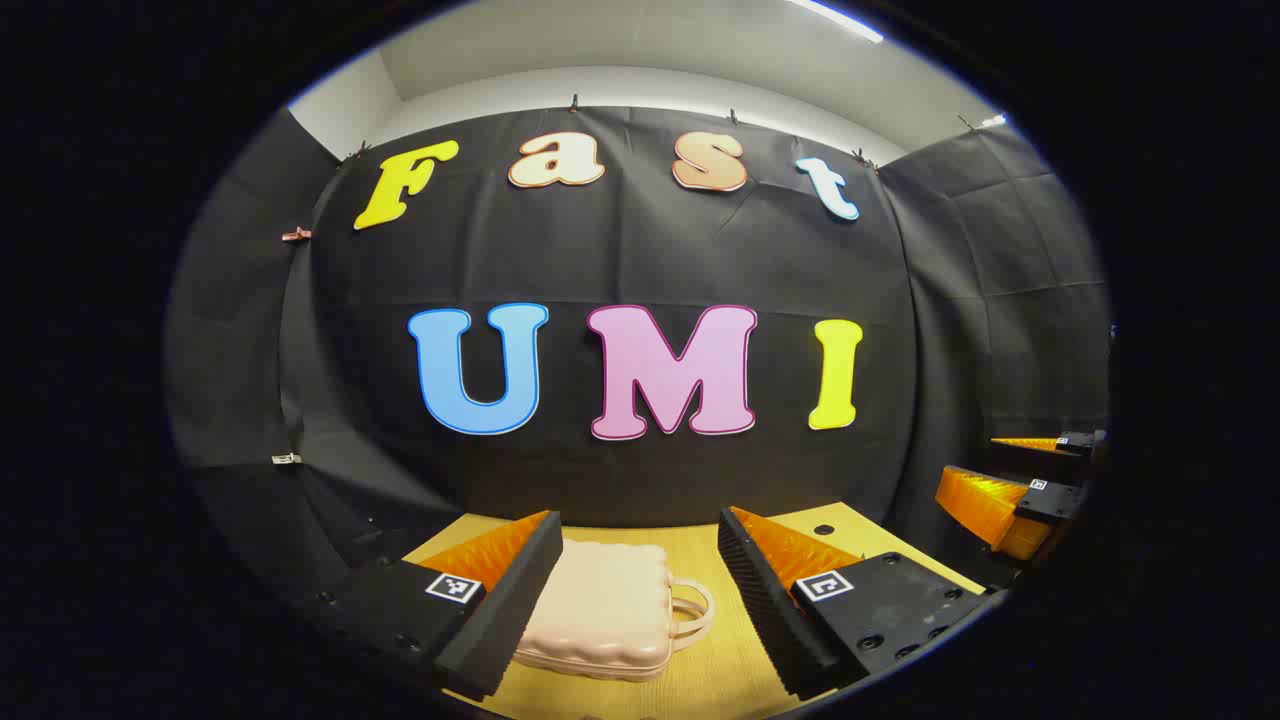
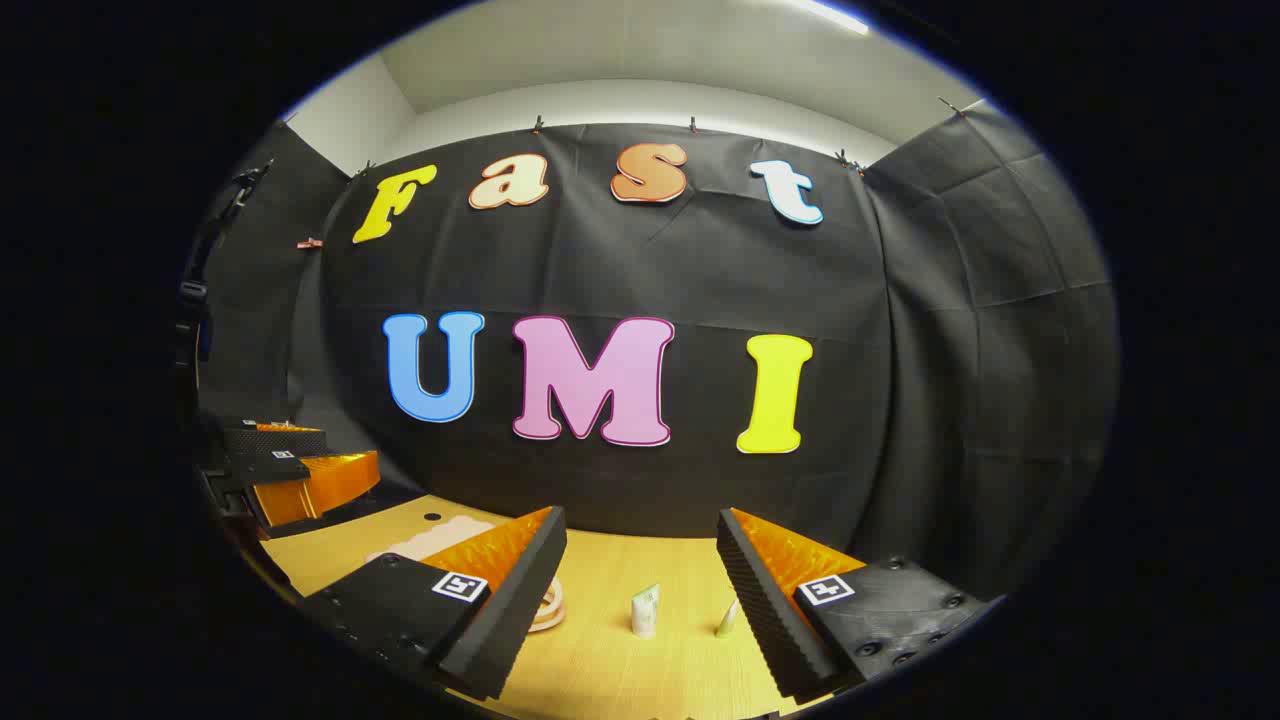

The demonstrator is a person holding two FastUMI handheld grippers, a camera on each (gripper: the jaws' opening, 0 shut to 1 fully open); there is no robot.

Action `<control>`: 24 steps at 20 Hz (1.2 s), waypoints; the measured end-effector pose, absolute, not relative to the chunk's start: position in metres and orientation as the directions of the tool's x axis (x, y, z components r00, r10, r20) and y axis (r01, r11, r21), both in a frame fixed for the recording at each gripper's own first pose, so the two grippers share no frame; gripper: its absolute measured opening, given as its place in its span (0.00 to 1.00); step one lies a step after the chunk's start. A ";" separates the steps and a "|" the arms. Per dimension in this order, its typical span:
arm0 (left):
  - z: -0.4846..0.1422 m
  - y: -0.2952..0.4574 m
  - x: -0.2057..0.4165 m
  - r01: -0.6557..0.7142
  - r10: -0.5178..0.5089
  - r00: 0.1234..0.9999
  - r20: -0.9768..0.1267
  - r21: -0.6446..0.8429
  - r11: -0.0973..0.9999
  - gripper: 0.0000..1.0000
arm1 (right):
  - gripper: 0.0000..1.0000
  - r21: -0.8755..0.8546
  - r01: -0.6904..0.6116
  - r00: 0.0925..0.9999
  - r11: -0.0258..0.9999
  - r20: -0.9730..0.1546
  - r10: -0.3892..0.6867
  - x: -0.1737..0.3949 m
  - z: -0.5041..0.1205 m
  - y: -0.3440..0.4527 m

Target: First open the suitcase, pack the skin care products into it, and then close the suitcase.

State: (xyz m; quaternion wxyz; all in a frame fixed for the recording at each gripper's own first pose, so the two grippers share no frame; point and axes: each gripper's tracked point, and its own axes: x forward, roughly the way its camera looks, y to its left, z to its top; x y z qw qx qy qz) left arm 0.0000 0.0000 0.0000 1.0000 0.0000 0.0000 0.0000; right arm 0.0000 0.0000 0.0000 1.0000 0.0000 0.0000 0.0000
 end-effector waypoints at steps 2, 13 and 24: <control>-0.002 -0.003 0.004 0.007 -0.007 1.000 -0.003 0.005 1.000 0.98 | 0.96 0.005 0.005 1.000 1.000 -0.007 -0.005 0.002 -0.003 -0.003; -0.023 -0.025 0.044 0.041 -0.043 0.996 -0.077 -0.024 0.999 0.98 | 0.96 0.021 0.052 0.999 0.998 -0.011 -0.052 0.030 -0.005 -0.030; -0.134 -0.105 0.143 0.188 -0.156 0.928 -0.337 0.064 0.980 0.98 | 0.96 -0.018 0.056 0.997 0.998 -0.057 -0.057 0.070 -0.048 -0.073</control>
